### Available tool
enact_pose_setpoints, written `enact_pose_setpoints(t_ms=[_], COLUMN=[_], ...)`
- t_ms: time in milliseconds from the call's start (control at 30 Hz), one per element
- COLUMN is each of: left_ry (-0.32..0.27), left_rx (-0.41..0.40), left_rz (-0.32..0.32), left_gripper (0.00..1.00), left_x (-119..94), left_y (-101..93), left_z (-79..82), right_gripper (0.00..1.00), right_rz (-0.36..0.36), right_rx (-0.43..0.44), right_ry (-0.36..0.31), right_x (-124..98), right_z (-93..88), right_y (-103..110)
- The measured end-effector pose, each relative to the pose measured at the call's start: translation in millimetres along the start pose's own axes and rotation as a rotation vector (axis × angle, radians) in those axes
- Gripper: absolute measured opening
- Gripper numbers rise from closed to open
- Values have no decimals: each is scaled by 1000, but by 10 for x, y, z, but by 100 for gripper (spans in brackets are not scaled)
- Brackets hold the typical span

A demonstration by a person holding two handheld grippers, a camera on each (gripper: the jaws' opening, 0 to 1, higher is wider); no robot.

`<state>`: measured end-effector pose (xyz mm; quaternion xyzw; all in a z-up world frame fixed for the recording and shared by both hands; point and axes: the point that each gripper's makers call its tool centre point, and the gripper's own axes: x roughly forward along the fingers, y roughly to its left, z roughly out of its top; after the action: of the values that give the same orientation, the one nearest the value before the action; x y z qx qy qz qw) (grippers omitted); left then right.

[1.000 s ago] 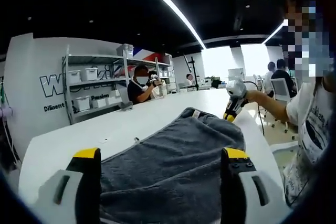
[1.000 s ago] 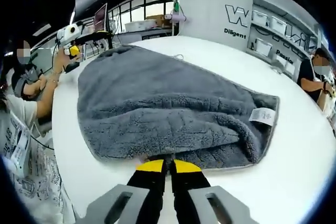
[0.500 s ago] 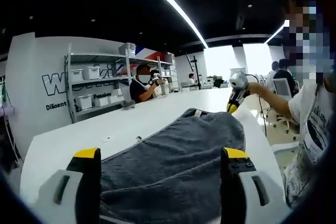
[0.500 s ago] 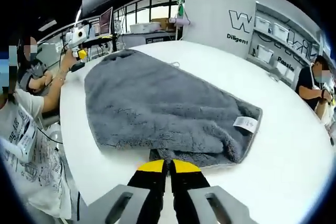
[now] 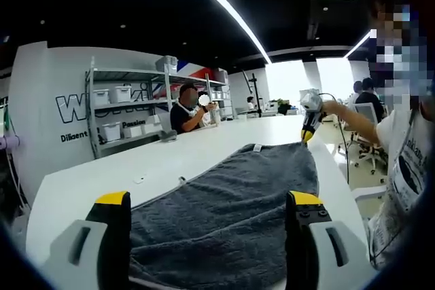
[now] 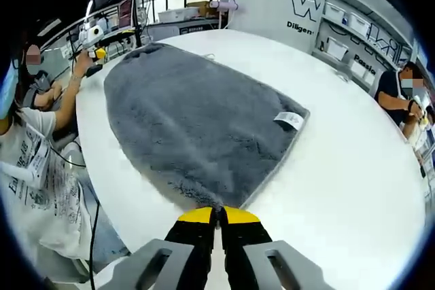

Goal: Fold the towel on the table until its edges align and the towel forms a compact rectangular stack.

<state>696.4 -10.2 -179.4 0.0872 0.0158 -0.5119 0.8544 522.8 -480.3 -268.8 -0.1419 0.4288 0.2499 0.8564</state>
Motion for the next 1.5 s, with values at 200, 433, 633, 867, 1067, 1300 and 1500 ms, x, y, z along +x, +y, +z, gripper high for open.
enact_pose_setpoints(t_ms=[200, 433, 633, 867, 1067, 1300, 1500], left_ry=[9, 11, 17, 21, 22, 22, 19], left_rx=[-3, -3, -3, -2, -3, -4, -7], left_rz=[1, -1, -5, -8, -7, -5, -3], left_gripper=[99, 99, 99, 99, 99, 99, 99], left_x=[11, 19, 25, 23, 17, 7, -2], left_y=[16, -8, -17, -7, -10, -6, 0], left_z=[-24, -37, -48, -49, -55, -57, -53], right_gripper=[4, 5, 5, 12, 23, 23, 33], right_rz=[25, 8, -119, -189, -204, -199, -211], right_rx=[2, 16, 12, -20, -39, -32, -19], right_ry=[40, 65, 116, 168, 179, 166, 161], right_x=[19, 142, 134, 186, 171, 93, 43], right_z=[-110, -143, -182, -253, -325, -422, -468], right_y=[-91, -193, -533, -652, -617, -612, -649])
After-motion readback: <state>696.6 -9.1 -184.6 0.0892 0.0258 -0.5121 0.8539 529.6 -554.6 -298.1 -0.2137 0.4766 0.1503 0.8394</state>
